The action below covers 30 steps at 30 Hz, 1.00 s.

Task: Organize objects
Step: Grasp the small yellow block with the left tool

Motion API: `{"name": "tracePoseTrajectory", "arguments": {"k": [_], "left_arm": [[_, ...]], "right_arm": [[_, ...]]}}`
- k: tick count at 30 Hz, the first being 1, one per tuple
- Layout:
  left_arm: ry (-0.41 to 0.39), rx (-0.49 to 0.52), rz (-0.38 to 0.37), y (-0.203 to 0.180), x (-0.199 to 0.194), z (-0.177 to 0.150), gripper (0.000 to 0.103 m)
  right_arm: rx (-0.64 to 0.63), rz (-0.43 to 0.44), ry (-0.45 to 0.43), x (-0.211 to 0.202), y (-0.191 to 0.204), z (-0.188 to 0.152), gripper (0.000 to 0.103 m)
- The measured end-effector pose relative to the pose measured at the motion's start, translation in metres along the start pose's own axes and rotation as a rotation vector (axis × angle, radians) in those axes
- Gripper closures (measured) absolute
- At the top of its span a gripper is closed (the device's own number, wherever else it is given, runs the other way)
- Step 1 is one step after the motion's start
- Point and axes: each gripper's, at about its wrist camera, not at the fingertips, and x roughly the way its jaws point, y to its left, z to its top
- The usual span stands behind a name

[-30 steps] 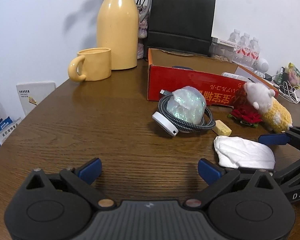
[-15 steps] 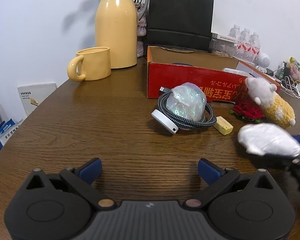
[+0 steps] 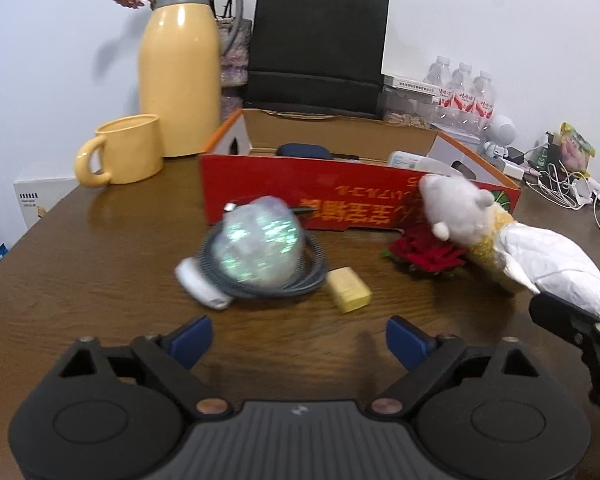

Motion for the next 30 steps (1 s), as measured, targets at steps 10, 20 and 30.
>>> {"name": "tracePoseTrajectory", "arguments": {"k": [10,20,30], "left_arm": [[0.038,-0.077,0.051,-0.033,0.032,0.014,0.040],[0.030,-0.099,0.075,-0.045,0.038,0.019,0.081],[-0.013,-0.048,0.009,-0.037,0.018,-0.001,0.082]], "right_arm": [[0.045,-0.014,-0.040,-0.006,-0.009,-0.002,0.039],[0.041,-0.014,-0.047,-0.007,-0.008,-0.003,0.038],[0.042,-0.016,-0.053,-0.008,-0.009,-0.002,0.038]]}}
